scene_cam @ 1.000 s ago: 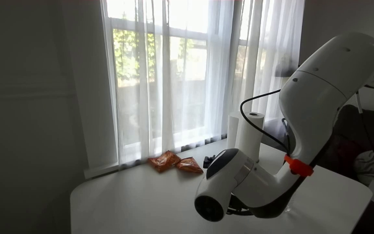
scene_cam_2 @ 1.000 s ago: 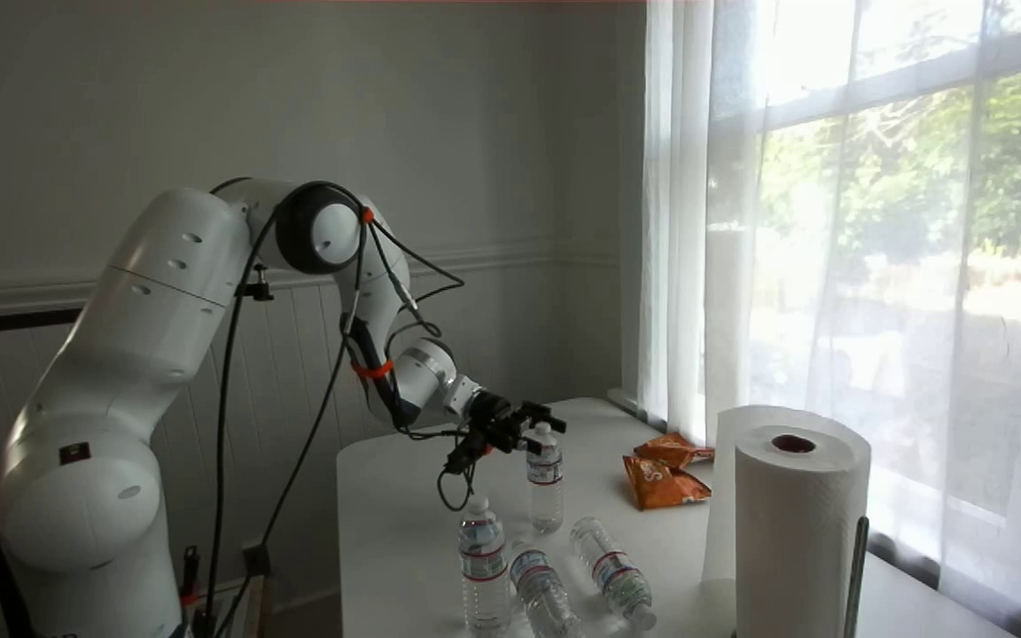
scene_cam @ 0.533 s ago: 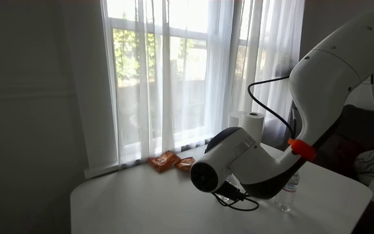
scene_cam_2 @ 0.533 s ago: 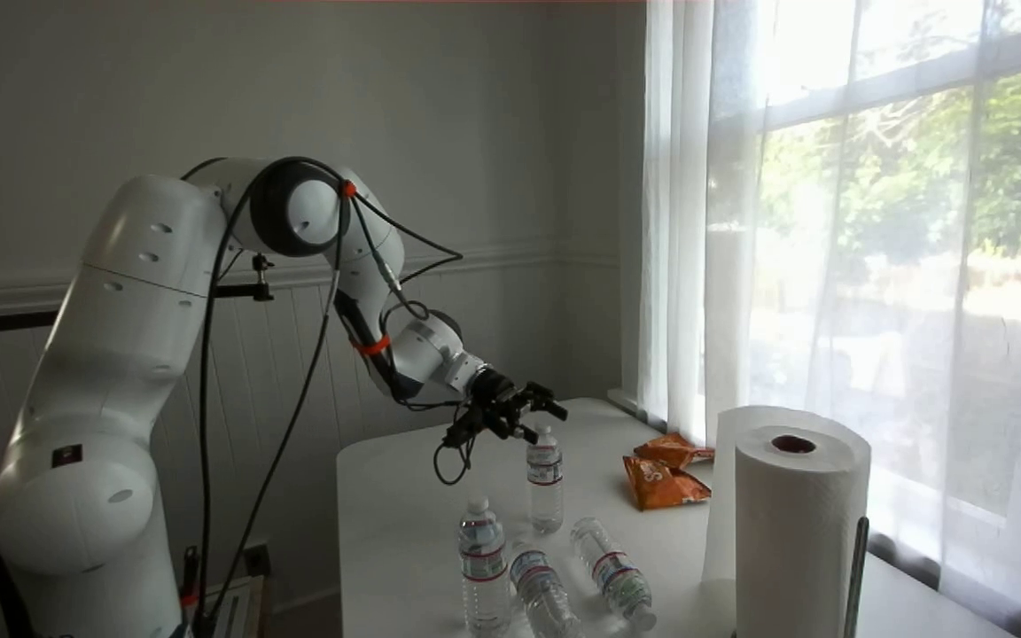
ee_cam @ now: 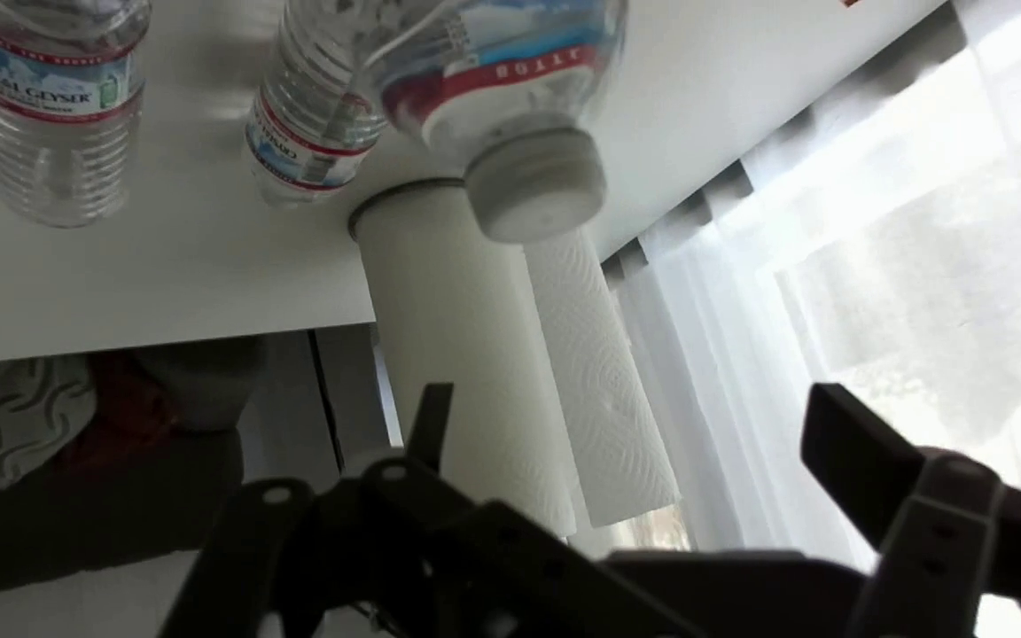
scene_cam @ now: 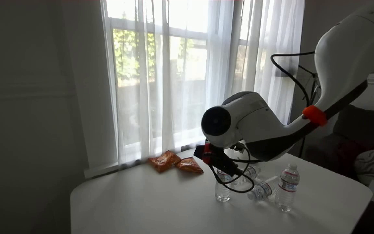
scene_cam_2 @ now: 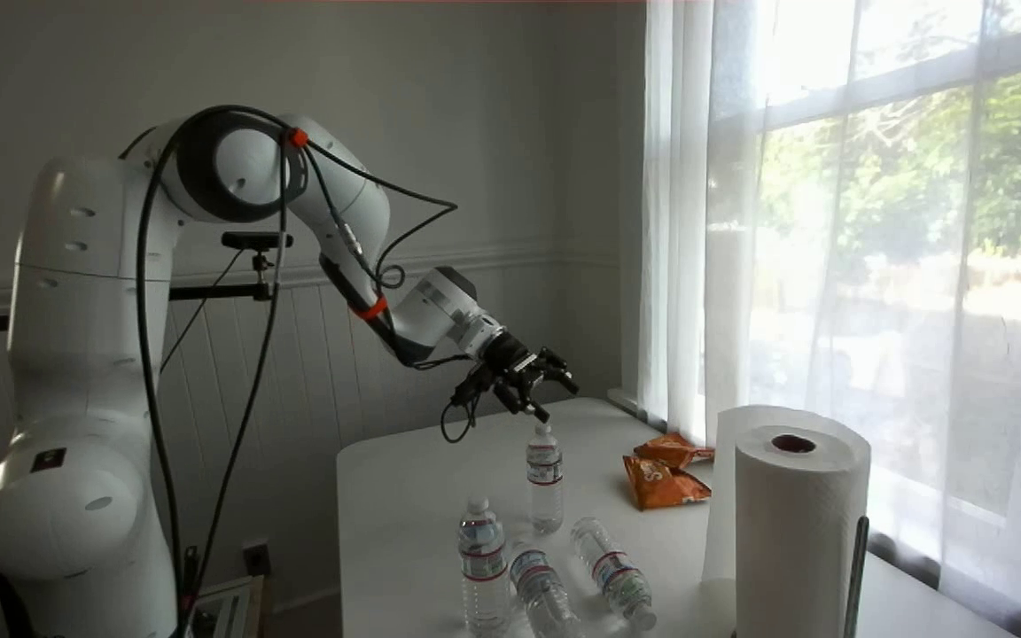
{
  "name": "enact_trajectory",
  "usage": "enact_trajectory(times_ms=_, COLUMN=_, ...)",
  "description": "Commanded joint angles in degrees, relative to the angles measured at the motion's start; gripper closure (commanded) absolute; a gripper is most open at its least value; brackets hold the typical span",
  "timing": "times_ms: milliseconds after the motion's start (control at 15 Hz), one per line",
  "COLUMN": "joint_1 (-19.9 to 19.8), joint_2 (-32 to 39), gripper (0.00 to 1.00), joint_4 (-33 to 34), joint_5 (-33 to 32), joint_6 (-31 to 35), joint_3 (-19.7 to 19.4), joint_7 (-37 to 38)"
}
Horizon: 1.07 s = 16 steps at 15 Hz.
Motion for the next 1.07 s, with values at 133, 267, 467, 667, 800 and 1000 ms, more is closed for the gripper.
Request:
enact_trajectory(times_ms=133, joint_1=-5.4, joint_2=-11.3, gripper=0.00, joint_4=-9.0, joint_5=9.8, joint_6=20.2, joint_3=-4.1, joint_7=-3.7)
enact_trajectory(times_ms=267, joint_1=-7.0, joint_2=-14.2, gripper=0.00, joint_4=-11.8, joint_5=12.4, joint_6=27.5, joint_3=-6.3, joint_7=-5.2)
enact_trajectory(times_ms=467, joint_1=-6.2, joint_2=-11.4, gripper=0.00, joint_4=-8.7, joint_5=10.8, joint_6=25.7, joint_3=-7.4, joint_7=-5.9)
enact_trajectory(times_ms=667, joint_1=-5.8, joint_2=-10.9, gripper=0.00, joint_4=-8.5, joint_5=10.8, joint_6=25.4, joint_3=-7.4, joint_7=-6.1)
enact_trajectory(times_ms=800, joint_1=-5.5, joint_2=-10.7, gripper=0.00, joint_4=-8.5, joint_5=10.8, joint_6=25.4, joint_3=-7.3, joint_7=-6.1)
enact_trajectory(times_ms=1000, joint_1=-6.3, joint_2=-10.6, gripper=0.00, joint_4=-8.5, joint_5=13.0, joint_6=24.1, joint_3=-8.2, joint_7=-6.5)
